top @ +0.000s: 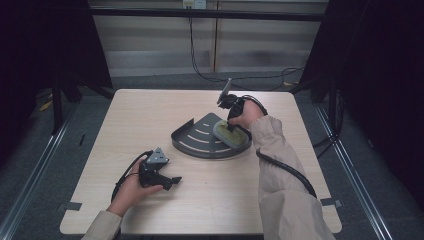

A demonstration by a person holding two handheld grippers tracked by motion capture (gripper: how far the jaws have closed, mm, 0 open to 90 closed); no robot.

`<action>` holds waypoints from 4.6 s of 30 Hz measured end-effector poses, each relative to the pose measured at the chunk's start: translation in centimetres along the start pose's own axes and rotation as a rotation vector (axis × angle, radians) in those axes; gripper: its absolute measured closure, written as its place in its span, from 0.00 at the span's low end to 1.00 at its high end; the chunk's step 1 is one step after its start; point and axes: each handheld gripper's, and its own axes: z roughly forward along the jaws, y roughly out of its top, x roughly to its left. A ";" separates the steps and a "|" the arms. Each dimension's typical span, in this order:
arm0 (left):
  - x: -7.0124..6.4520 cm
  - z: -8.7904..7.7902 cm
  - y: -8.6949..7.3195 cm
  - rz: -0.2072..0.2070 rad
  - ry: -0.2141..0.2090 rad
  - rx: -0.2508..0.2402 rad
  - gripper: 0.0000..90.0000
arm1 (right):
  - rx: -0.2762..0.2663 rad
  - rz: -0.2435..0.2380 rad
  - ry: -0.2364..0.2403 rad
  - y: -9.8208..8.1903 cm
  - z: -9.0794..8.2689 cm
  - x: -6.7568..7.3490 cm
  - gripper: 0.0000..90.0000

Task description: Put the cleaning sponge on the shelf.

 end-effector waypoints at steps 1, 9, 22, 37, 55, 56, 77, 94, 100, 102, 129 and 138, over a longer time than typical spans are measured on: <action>0.0 0.0 0.0 0.000 0.001 0.002 0.15 | 0.002 0.002 0.001 -0.1 0.1 0.0 0.79; 0.0 0.0 0.0 0.000 0.002 0.002 0.15 | -0.007 0.008 -0.001 -0.3 0.3 -0.1 0.79; 0.0 0.0 0.0 0.000 0.000 0.000 0.15 | -0.025 0.015 -0.007 -0.3 0.9 0.0 0.79; 0.0 0.0 0.0 0.001 0.001 0.000 0.15 | -0.037 0.047 -0.007 -0.3 1.1 0.0 0.79; 0.0 0.0 0.0 0.000 0.002 0.002 0.15 | -0.029 0.054 -0.012 -0.5 1.5 0.2 0.77; 0.0 0.0 0.0 0.000 0.002 0.002 0.15 | -0.034 0.049 -0.010 -0.5 1.6 0.2 0.75; 0.0 0.0 0.0 0.001 0.000 0.000 0.15 | -0.109 0.050 -0.056 -1.6 -0.4 0.2 0.29; 0.0 0.0 0.0 -0.001 -0.003 0.001 0.15 | -0.110 0.036 -0.025 -3.8 -2.3 0.5 0.21; 0.0 0.0 0.0 0.000 -0.005 0.000 0.15 | -0.109 0.044 -0.013 -4.7 -2.9 0.6 0.20; 0.0 0.0 0.0 0.000 -0.005 0.000 0.15 | -0.108 0.049 -0.009 -5.0 -3.1 0.7 0.20; 0.0 0.0 0.0 0.003 -0.007 0.001 0.15 | -0.123 0.001 0.002 -9.6 -5.4 2.0 0.22; 0.0 0.1 0.0 0.006 -0.007 -0.005 0.14 | -0.140 -0.001 0.015 -11.6 -5.7 2.2 0.22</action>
